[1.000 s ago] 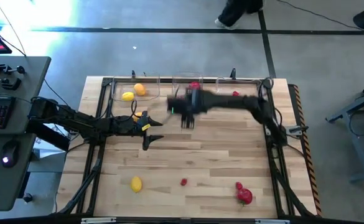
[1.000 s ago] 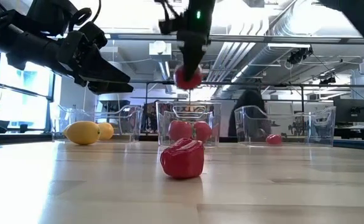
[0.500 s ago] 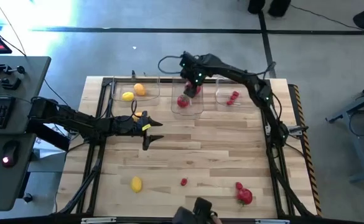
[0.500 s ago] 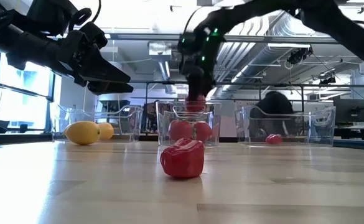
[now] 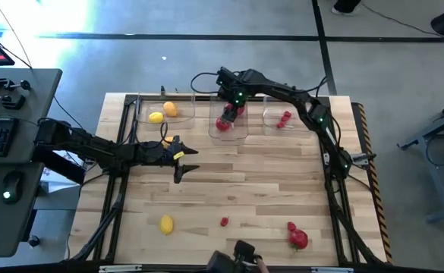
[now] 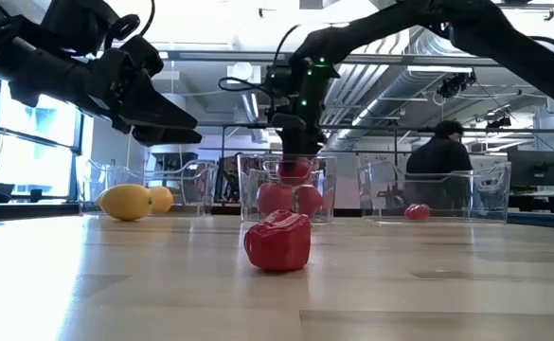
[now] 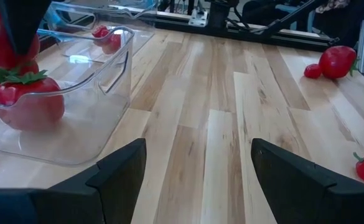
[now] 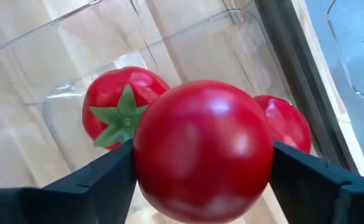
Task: Sort produce into baskets
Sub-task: Put the tomato into the middle transparent bin, then put the lemon into the left transparent bin
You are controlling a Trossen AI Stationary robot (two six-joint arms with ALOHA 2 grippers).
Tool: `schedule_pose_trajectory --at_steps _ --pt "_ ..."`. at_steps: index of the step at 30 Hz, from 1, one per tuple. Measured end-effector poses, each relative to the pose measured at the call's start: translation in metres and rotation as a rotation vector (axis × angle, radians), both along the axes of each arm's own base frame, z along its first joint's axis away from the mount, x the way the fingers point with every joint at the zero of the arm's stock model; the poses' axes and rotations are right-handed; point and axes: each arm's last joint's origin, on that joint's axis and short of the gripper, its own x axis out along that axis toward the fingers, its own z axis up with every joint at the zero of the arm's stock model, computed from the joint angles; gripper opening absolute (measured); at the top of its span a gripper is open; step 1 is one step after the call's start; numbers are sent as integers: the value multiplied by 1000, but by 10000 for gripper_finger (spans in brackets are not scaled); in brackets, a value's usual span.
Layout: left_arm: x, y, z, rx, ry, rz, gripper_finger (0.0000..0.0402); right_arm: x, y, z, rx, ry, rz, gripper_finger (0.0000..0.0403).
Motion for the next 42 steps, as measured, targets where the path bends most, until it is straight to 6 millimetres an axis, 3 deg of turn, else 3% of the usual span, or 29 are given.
schedule_pose_trajectory --at_steps 6,24,28,36,38,42 --pt "0 0 -1 -22 3 20 278 2 -2 -6 -36 26 -7 337" --pt "0 1 -1 -10 6 47 278 5 2 -7 -19 8 6 334" --pt "-1 3 -1 -5 12 61 278 3 22 10 -152 111 62 275" --pt "10 8 8 6 123 81 260 1 34 44 -178 -17 103 36" --pt "14 8 13 28 165 71 250 4 38 47 -190 -39 113 12" --pt "19 8 22 67 264 51 231 13 51 48 -205 -72 154 15"
